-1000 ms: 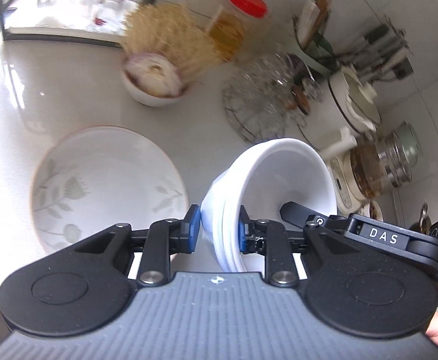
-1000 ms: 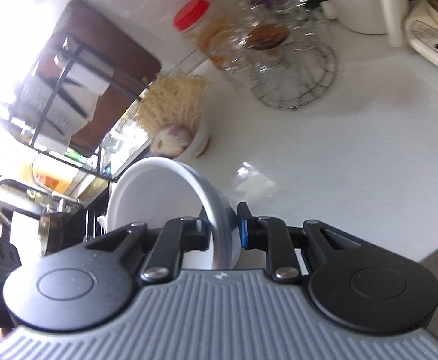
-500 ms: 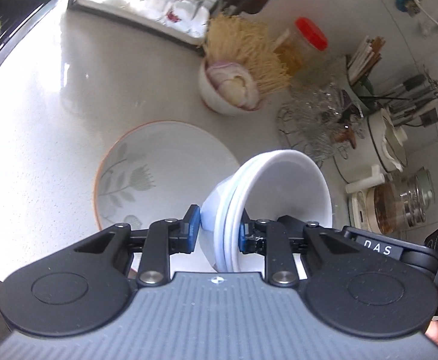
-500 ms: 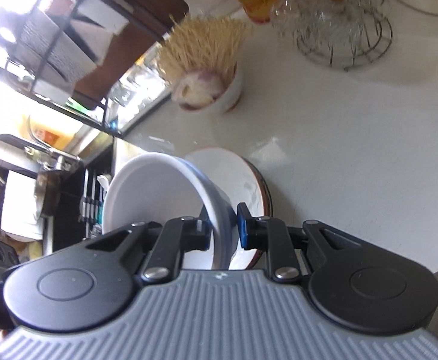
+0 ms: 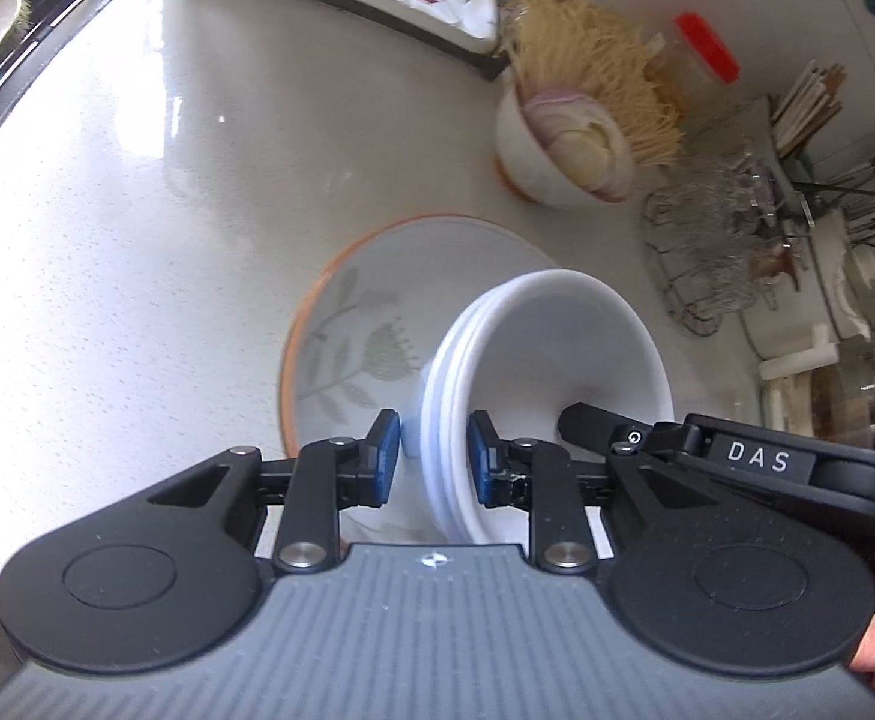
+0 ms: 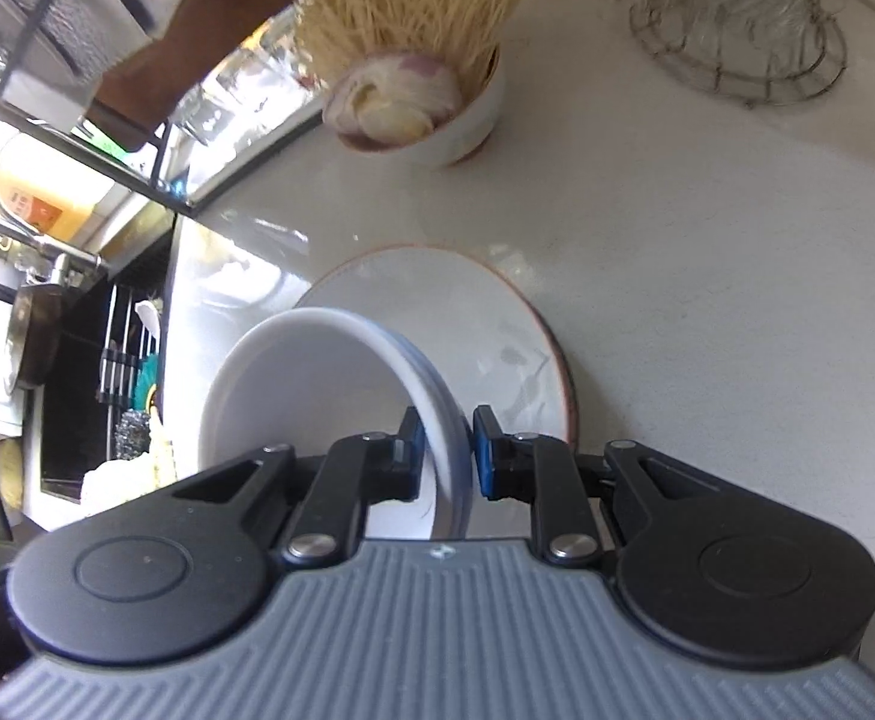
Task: Organize plates and bowls
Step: 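Carry the white bowl stack over the floral plate stack with both grippers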
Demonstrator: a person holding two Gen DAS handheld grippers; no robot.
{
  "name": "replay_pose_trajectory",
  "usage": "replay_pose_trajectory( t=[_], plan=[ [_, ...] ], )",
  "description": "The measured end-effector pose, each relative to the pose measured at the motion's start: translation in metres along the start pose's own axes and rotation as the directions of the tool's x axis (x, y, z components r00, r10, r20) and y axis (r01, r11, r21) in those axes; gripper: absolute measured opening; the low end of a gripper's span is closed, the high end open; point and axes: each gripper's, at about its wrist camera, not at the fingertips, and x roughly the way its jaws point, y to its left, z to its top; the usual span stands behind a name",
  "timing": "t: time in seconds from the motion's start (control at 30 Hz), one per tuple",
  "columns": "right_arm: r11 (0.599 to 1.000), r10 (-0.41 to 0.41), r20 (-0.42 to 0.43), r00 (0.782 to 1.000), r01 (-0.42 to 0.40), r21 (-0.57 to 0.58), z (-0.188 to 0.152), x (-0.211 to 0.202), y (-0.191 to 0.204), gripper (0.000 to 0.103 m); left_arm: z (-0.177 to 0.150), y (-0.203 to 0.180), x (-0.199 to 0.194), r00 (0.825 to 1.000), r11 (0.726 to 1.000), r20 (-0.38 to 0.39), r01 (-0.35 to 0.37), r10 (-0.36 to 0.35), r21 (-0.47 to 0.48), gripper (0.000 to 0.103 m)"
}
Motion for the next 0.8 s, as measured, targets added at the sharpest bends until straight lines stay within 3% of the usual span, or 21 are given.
replay_pose_trajectory(
  t=[0.37,0.57,0.67,0.8],
  plan=[
    [0.993,-0.08,0.012,0.997,0.08,-0.084,0.002,0.017,0.011,0.02,0.002,0.004,0.018,1.0,1.0,-0.022,-0.009,0.01,0.016,0.027],
    [0.993,-0.082,0.012,0.997,0.083,-0.08,0.004,0.02,0.011,0.02,0.007,0.006,0.021,1.0,1.0,-0.026,-0.005,0.005,0.015,0.028],
    [0.994,-0.082,0.018,0.996,0.083,-0.072,0.006,0.017,0.011,0.022,0.008,0.006,0.019,1.0,1.0,-0.025,-0.006,0.007,0.018,0.041],
    [0.993,-0.091,0.043,0.995,0.094,-0.074,0.008,0.009,0.012,0.022,0.01,0.004,0.009,1.0,0.999,0.002,-0.009,0.009,0.036,0.042]
  ],
)
